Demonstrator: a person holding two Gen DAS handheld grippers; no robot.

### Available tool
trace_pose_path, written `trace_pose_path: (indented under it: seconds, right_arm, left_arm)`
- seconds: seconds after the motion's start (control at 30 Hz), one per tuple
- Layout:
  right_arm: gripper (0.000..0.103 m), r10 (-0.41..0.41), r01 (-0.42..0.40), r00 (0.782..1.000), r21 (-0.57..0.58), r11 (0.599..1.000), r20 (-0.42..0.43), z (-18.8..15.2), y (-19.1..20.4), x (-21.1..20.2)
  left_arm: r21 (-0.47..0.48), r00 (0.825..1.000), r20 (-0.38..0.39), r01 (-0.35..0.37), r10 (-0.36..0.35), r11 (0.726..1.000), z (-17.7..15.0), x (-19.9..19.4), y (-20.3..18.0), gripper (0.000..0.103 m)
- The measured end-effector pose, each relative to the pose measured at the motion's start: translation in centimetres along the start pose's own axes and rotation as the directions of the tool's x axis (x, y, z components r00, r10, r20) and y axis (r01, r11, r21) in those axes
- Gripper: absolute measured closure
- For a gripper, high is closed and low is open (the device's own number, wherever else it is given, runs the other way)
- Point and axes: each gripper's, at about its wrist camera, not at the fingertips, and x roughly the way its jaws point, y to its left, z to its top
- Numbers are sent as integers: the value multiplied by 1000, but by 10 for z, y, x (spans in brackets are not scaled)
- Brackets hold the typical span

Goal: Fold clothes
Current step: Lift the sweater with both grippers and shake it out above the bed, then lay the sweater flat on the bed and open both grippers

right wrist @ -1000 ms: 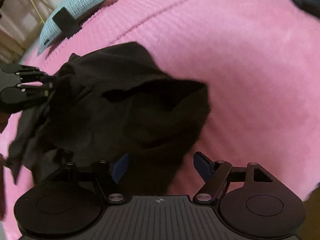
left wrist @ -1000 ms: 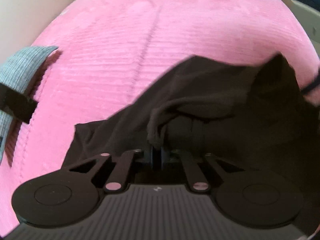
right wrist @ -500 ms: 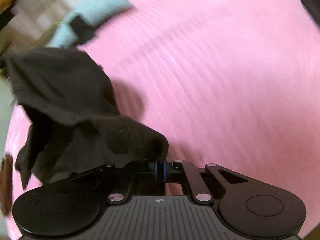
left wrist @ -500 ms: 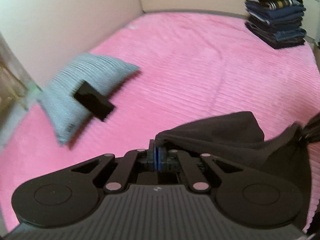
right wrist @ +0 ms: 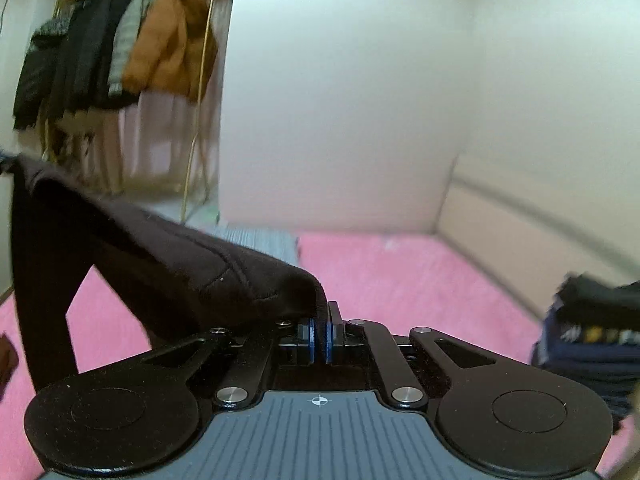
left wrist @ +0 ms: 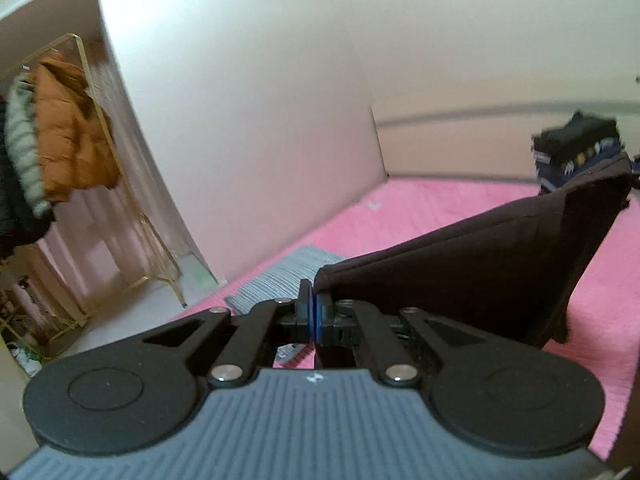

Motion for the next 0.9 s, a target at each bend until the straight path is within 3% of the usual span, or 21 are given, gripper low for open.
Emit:
trace_pose_path:
  seconds: [0.13, 0.27, 0.37, 0.47, 0.57, 0.67, 0.73, 0.83, 0.9]
  right_arm:
    - [100, -67, 76, 987, -63, 995, 144, 33, 35, -81]
    - [100, -120, 164, 942, -115, 980, 315, 72, 50, -151]
    - [100, -147, 219, 904, -140, 966, 402, 95, 50, -175]
    - [100, -148, 238, 897, -172, 956, 417, 107, 38, -160]
    - [100, -124, 219, 920, -225, 949, 373, 110, 20, -103]
    - [100, -73, 156, 956, -287, 945, 283, 100, 3, -18]
    - [100, -24, 91, 979, -323, 942, 205, 84, -6, 49]
    - [100, 52, -21, 996, -358, 934, 77, 40, -24, 164]
    - [100, 86, -87, 996, -365, 927, -18, 8, -27, 236]
  left_arm:
    - [-17, 992, 118, -38, 39, 999, 24, -79, 22, 102]
    - [-13, 963, 257, -85, 85, 996, 72, -140, 41, 102]
    - [-1, 945, 310, -108, 103, 994, 103, -156, 50, 102]
    - [8, 948, 301, -113, 106, 994, 122, -133, 54, 102]
    - [12, 969, 225, -111, 106, 994, 121, -78, 55, 101]
    - [-7, 989, 95, -113, 113, 994, 102, 10, 49, 101]
    - [-35, 992, -23, -124, 123, 992, 74, 84, 44, 101]
    - [-92, 971, -204, -149, 128, 985, 21, 200, 36, 101]
    - [-144, 938, -323, -178, 124, 973, -23, 278, 29, 94]
